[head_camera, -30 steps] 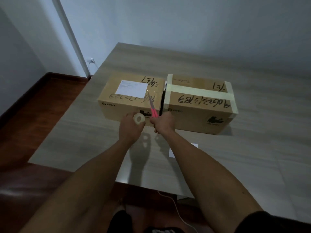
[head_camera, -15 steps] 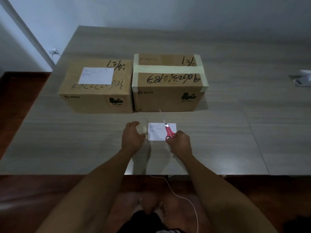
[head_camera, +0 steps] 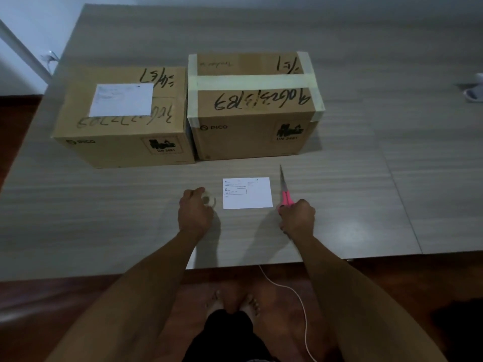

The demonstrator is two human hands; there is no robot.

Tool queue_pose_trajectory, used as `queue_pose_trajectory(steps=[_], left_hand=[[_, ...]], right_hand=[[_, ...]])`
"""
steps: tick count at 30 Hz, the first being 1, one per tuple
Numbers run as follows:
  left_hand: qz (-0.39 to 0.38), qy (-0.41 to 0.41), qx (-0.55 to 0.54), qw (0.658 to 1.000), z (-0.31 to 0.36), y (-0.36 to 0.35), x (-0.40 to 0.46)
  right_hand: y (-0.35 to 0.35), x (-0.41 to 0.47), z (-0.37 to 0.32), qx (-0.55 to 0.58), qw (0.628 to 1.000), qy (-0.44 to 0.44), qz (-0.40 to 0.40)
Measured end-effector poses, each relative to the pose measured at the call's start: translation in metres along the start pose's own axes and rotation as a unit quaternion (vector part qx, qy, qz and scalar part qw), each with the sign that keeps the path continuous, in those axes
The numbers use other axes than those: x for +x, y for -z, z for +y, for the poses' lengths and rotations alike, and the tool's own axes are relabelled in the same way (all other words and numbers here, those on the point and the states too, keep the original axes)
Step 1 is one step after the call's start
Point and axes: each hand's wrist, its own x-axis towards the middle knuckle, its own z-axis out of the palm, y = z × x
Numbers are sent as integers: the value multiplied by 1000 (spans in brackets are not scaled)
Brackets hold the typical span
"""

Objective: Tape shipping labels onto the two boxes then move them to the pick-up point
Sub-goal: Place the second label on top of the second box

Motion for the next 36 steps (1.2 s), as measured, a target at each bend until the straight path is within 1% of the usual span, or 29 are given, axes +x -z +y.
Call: queue_pose_trajectory(steps=[4,7,9,11,13,15,16,19,21,23,28,29,31,33,36], left_hand=[[-13,3,2,1000,-3,0,1],[-14,10,23,1000,4,4,0],[-5,-4,47,999,9,5,3],[-4,-33,58,998,15,7,11],[-20,-64,89,994,20,6,24],[-51,-91,142,984,24,3,37],[-71,-101,167,978,27,2,43],[-120,-118,218,962,33,-2,55],[-146,-118,245,951,37,-4,57],[-156,-117,266,944,38,-5,59],[-174,-90,234,952,47,-5,63],[-170,-95,224,955,48,-5,63],[-144,-112,201,962,48,-6,63],[-117,-115,159,973,49,-5,62],[-126,-85,68,986,53,4,62]], right_hand=[[2,-4,0,-7,1000,-4,3],[9,-9,-12,-57,998,9,26],[12,-7,-22,-67,996,58,26],[15,-2,-33,-40,990,135,-18],[16,10,-42,-53,970,218,-95],[14,21,-49,-103,947,265,-152],[13,26,-52,-124,937,275,-177],[15,34,-64,-157,922,266,-234],[16,38,-70,-241,893,308,-225],[13,42,-74,-296,866,345,-210],[7,48,-87,-341,840,351,-233],[6,47,-88,-335,844,347,-237],[5,47,-87,-300,863,329,-240],[8,43,-86,-231,894,297,-244],[16,39,-92,-110,927,259,-247]])
